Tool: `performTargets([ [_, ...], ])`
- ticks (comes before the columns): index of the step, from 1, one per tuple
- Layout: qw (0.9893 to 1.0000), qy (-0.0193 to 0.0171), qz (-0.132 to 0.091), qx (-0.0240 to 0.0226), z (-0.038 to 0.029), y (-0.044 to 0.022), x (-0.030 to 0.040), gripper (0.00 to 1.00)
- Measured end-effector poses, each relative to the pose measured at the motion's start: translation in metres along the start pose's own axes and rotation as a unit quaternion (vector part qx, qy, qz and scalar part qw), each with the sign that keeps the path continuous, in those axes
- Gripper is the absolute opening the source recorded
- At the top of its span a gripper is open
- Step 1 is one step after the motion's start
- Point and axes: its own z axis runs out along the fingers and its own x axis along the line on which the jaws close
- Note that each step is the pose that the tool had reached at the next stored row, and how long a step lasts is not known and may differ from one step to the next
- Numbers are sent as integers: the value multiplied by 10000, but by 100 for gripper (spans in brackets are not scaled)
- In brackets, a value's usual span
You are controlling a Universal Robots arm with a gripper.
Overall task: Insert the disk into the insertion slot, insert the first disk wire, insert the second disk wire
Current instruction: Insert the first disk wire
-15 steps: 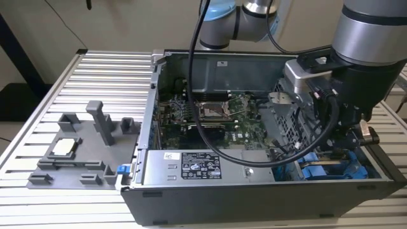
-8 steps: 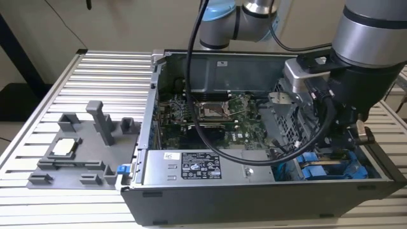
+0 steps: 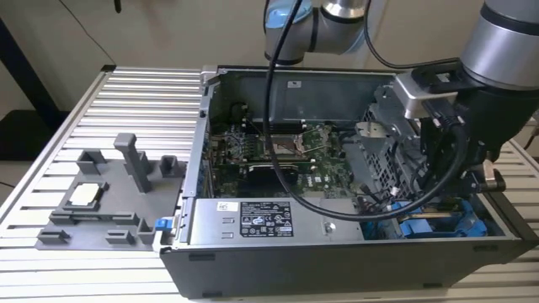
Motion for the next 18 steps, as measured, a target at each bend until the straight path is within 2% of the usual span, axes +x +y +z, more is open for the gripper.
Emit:
performTargets([
  [5,9997,3,-2,-262,15,-139,5,16],
  [7,9994,5,-2,-345,22,-188,13,16],
  [9,9992,0,-2,-402,32,-227,26,16],
  [12,9990,-10,-2,-453,46,-266,46,16],
  [18,9989,-77,26,-466,72,-264,55,16],
])
